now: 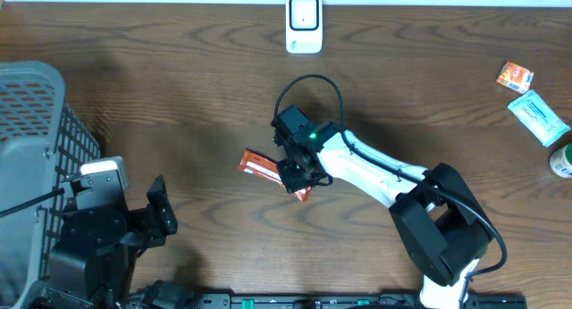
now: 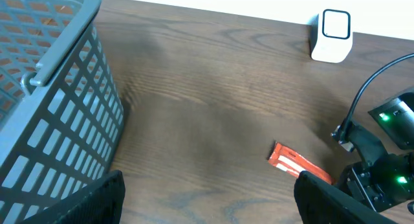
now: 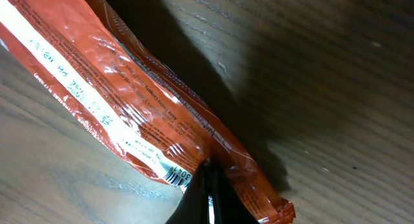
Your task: Scan the item barcode
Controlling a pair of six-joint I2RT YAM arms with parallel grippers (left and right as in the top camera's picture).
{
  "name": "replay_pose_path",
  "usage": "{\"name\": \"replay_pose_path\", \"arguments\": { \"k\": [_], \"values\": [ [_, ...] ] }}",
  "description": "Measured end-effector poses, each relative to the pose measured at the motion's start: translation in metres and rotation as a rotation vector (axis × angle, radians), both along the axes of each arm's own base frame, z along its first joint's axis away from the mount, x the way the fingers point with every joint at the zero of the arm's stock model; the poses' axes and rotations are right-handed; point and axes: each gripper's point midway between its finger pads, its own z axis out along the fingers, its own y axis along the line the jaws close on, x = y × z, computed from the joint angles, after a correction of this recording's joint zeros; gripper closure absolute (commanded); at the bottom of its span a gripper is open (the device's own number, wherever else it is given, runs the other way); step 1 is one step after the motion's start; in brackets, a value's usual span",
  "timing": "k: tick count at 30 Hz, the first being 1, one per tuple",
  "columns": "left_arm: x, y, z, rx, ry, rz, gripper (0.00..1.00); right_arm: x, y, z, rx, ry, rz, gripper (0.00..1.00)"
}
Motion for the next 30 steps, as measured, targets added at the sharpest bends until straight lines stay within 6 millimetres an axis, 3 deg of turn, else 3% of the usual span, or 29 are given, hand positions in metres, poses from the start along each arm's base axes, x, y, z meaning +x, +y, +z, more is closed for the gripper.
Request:
{"name": "replay_pose_path", "arguments": {
  "k": [11, 17, 23, 27, 30],
  "values": [
    [0.000, 0.000, 0.000, 0.000, 0.000, 0.000, 0.16, -0.004, -0.012, 0.000, -0.032, 0.040, -0.038, 0.99],
    [0.001, 0.000, 0.001, -0.002, -0.005, 0.000, 0.16, -0.004, -0.036, 0.015, -0.119, 0.096, -0.071, 0.99],
    [0.002, -0.001, 0.003, -0.005, -0.015, 0.000, 0.16, 0.010, -0.019, 0.058, -0.038, 0.055, -0.067, 0.99],
    [0.005, -0.002, 0.008, -0.015, -0.040, -0.001, 0.15, 0.007, -0.012, 0.062, 0.008, 0.068, -0.052, 0.99],
    [0.006, -0.005, 0.008, -0.025, -0.040, -0.014, 0.15, 0.003, -0.011, 0.048, 0.024, 0.076, -0.046, 0.97]
  ]
}}
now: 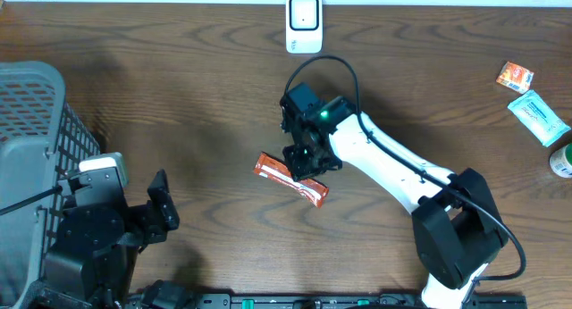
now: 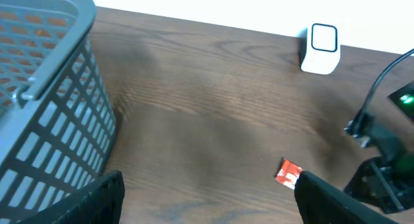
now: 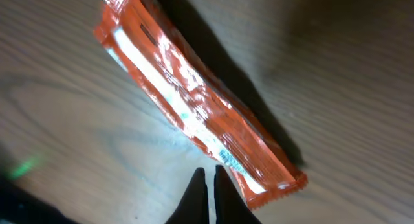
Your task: Scan the item barcode
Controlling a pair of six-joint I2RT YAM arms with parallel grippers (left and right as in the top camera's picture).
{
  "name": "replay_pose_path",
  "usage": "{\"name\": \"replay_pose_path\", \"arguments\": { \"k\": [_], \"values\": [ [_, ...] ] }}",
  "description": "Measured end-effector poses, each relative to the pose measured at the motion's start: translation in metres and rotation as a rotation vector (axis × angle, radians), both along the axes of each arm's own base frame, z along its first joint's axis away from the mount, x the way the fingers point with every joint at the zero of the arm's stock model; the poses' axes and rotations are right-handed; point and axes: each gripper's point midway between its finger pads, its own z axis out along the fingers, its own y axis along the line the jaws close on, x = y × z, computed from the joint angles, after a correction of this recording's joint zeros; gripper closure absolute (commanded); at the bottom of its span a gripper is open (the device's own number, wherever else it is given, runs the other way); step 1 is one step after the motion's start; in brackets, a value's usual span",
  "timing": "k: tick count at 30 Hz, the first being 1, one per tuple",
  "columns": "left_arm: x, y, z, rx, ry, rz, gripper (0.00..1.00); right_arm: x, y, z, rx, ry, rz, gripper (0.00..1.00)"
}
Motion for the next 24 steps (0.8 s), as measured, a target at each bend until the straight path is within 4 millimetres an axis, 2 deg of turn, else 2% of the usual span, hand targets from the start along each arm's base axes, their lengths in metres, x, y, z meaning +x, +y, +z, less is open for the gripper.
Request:
{"name": "replay_pose_path", "arguments": {
  "k": [3, 7, 12, 13, 14, 15, 17, 19, 20, 24],
  "values": [
    [0.002, -0.005, -0.007, -0.006, 0.024, -0.021, 0.15, -0.011, -0.006, -0.020, -0.010, 0.026, -0.003, 0.98],
    [0.009, -0.014, -0.027, -0.003, 0.096, -0.050, 0.15, -0.023, -0.019, -0.048, -0.037, 0.044, -0.037, 0.99],
    [0.027, -0.032, -0.063, -0.025, 0.207, -0.088, 0.15, -0.022, -0.020, -0.051, -0.038, 0.031, -0.072, 0.99],
    [0.033, -0.040, -0.071, -0.047, 0.225, -0.103, 0.20, -0.021, -0.020, -0.051, -0.040, 0.029, -0.077, 0.99],
    [0.038, -0.047, -0.077, -0.070, 0.242, -0.122, 0.33, -0.021, -0.020, -0.051, -0.041, 0.028, -0.080, 0.99],
    [0.045, -0.058, -0.085, -0.101, 0.261, -0.151, 0.51, -0.021, -0.020, -0.051, -0.041, 0.028, -0.082, 0.99],
    [0.058, -0.080, -0.101, -0.165, 0.302, -0.208, 0.75, -0.021, -0.020, -0.051, -0.042, 0.028, -0.084, 0.99],
    [0.069, -0.100, -0.117, -0.216, 0.359, -0.263, 0.89, -0.021, -0.020, -0.051, -0.042, 0.029, -0.086, 0.99],
    [0.074, -0.109, -0.125, -0.246, 0.391, -0.284, 0.92, -0.020, -0.020, -0.051, -0.042, 0.028, -0.087, 0.99],
    [0.086, -0.144, -0.155, -0.357, 0.522, -0.375, 0.92, -0.019, -0.021, -0.050, -0.033, 0.036, -0.094, 0.99]
  ]
}}
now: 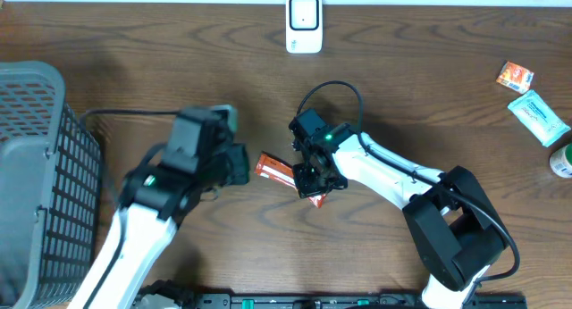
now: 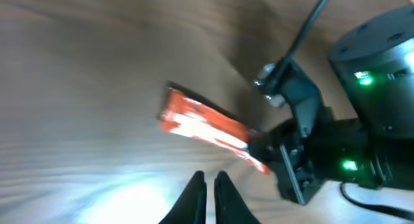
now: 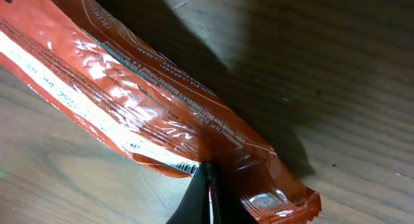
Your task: Scan the item barcode
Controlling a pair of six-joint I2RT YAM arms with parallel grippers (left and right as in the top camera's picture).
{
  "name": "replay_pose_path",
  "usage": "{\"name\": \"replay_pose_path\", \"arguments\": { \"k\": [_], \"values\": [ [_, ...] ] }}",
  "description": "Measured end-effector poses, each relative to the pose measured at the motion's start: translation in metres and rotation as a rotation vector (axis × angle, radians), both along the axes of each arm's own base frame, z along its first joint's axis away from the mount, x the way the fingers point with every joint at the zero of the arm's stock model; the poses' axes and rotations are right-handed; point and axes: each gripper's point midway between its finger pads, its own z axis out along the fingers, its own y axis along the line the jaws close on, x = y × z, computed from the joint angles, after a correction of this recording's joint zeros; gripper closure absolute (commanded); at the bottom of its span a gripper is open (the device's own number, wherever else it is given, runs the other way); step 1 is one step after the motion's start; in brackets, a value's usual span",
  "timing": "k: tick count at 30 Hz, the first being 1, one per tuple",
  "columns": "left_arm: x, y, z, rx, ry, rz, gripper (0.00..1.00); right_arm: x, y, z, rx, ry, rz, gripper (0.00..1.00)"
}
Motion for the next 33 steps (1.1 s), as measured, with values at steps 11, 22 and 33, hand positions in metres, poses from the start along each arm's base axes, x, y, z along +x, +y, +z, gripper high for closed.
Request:
{"name": "replay_pose_path", "arguments": {
  "k": [11, 22, 33],
  "values": [
    [0.008, -0.043, -0.053, -0.263, 0.301, -0.100, 0.92, 0.004, -0.005, 0.000, 0.020, 0.017, -0.030, 0.99],
    [0.014, -0.040, -0.082, -0.473, 0.435, -0.180, 0.92, 0.003, -0.004, 0.000, 0.029, 0.024, -0.030, 0.99],
    [0.019, -0.046, -0.123, -0.487, 0.384, -0.326, 0.92, 0.003, -0.003, 0.001, 0.034, 0.028, -0.030, 0.99]
  ]
}}
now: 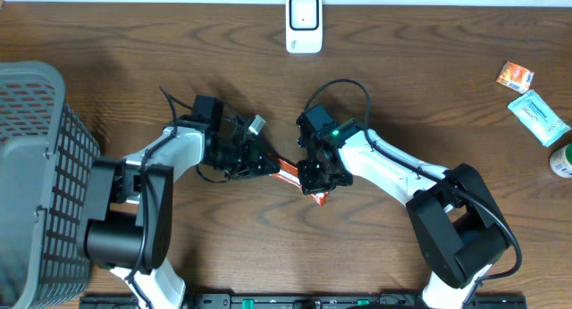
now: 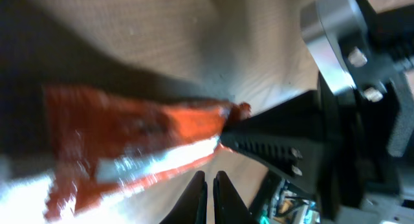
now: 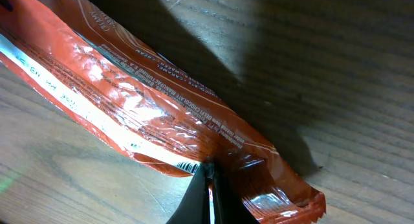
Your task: Scan the item barcode
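Observation:
The item is an orange snack-bar wrapper [image 1: 288, 173] with a white stripe and a small barcode [image 3: 187, 166] on its edge. My right gripper [image 1: 313, 177] is shut on the wrapper's lower edge near its right end [image 3: 208, 185]. My left gripper [image 1: 266, 166] reaches in from the left, its tips at the wrapper's left end. In the left wrist view the wrapper [image 2: 129, 136] is blurred just above my left gripper [image 2: 210, 185], which is shut with nothing visibly between its fingers. The white scanner [image 1: 304, 23] stands at the table's far edge.
A grey mesh basket [image 1: 36, 166] fills the left side. At the far right lie an orange packet [image 1: 516, 76], a teal packet [image 1: 539, 116] and a green-white item [image 1: 562, 160]. Black cables loop over both wrists.
My left gripper has moved right and now sits at the wrapper's left end, the arm's pose changed. The right gripper stays shut on the wrapper in about the same place.
At first my right gripper was shut on the wrapper mid-table and the left arm sat by the basket. Then the wrapper was held slightly farther right. The left arm then appeared out near the wrapper, and now its shut tips are at the wrapper's left end.

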Controlling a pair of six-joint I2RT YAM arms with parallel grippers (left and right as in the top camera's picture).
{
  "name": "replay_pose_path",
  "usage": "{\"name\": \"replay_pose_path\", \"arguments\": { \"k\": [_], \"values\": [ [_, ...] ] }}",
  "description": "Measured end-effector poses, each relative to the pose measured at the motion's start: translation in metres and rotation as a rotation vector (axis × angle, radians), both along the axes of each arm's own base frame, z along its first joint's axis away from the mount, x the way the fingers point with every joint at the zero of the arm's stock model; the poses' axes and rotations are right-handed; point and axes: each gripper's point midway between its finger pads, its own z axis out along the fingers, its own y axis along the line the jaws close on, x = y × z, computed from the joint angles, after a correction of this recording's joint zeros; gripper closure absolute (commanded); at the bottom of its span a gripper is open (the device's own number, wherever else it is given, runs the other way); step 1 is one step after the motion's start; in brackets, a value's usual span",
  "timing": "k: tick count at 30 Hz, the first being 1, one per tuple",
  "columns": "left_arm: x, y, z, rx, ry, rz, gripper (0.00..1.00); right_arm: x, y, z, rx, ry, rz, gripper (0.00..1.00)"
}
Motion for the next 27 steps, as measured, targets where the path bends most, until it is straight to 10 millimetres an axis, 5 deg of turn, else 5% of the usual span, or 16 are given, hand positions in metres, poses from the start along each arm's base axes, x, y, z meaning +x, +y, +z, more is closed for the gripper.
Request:
{"name": "replay_pose_path", "arguments": {
  "k": [8, 16, 27],
  "values": [
    [0.016, -0.006, -0.018, -0.052, -0.073, -0.019, 0.93, -0.001, 0.000, 0.000, 0.003, 0.003, 0.001, 0.99],
    [0.007, -0.013, -0.039, -0.153, 0.028, -0.028, 0.92, -0.006, 0.002, 0.004, 0.018, 0.024, 0.004, 0.99],
    [0.011, -0.018, -0.035, -0.236, 0.038, -0.026, 0.93, 0.020, 0.034, 0.053, 0.200, -0.112, 0.019, 0.99]
  ]
}}
